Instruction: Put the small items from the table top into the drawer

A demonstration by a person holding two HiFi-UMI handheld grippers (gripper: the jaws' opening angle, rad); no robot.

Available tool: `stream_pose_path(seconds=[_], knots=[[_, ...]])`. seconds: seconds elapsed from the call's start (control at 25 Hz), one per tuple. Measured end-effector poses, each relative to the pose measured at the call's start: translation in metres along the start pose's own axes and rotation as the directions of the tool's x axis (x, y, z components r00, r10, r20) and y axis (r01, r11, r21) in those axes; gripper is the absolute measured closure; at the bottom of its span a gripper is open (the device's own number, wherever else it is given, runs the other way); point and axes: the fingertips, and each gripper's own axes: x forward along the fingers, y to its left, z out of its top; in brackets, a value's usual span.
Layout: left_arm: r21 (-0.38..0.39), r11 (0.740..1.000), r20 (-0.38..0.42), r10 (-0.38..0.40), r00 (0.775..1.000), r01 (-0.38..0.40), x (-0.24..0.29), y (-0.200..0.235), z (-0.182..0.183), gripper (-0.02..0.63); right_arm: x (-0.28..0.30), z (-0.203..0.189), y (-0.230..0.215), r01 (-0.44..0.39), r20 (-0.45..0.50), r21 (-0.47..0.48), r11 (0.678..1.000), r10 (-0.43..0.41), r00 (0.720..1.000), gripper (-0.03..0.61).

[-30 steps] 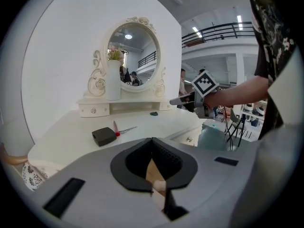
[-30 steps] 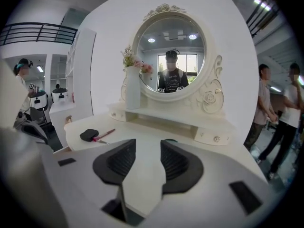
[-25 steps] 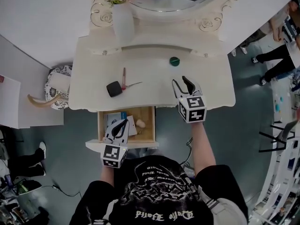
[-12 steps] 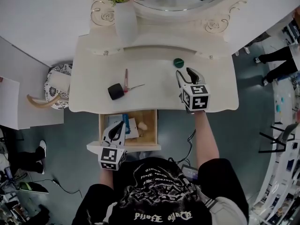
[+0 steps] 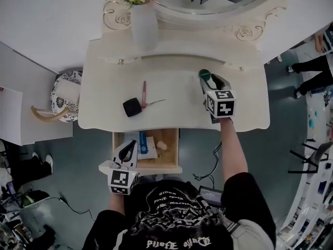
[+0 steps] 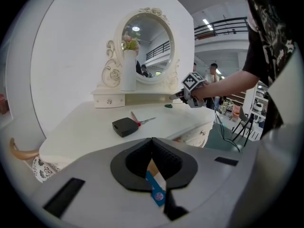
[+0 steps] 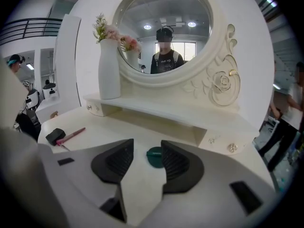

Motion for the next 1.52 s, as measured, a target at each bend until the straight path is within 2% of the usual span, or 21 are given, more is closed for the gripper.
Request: stream_pose_path(seconds=[0.32, 0.52, 1.0, 1.32, 1.44, 1.52], knots=[[-0.002, 1.0, -0.028, 0.002, 1.0, -0.002, 0.004, 0.009, -0.003, 0.598, 0.027, -0.009, -0.01, -0.013, -0.064, 0.02, 1.0, 0.014, 0.998, 0.391], [0.036, 0.999, -0.047, -0.016, 0.999, 0.018, 0.011, 0.005, -0.004, 0.598, 0.039, -0.015, -0.016, 0.002, -0.1, 0.028, 1.0, 0.001, 0.995, 0.385], [0.022, 1.0, -0.065, 0.0, 0.998, 0.002, 0.011, 0.012, -0.011, 0.598, 0.06, -0.034, -0.022, 0.001, -0.194, 0.051, 0.999, 0.009, 0.981, 0.371], [0.017, 1.0, -0.069, 0.014, 0.998, -0.013, 0.01, 0.016, -0.012, 0.598, 0.062, -0.035, -0.024, 0.0, -0.202, 0.097, 0.995, 0.02, 0.979, 0.371], [0.016, 1.0, -0.072, 0.006, 0.997, -0.005, 0.012, 0.014, -0.013, 0.598, 0.063, -0.036, -0.029, 0.029, -0.206, 0.084, 0.996, -0.011, 0.978, 0.396], [0.027, 1.0, -0.082, -0.009, 0.997, 0.011, 0.013, 0.01, -0.014, 0.598, 0.062, -0.037, -0.035, 0.062, -0.207, 0.058, 0.996, -0.049, 0.977, 0.473]])
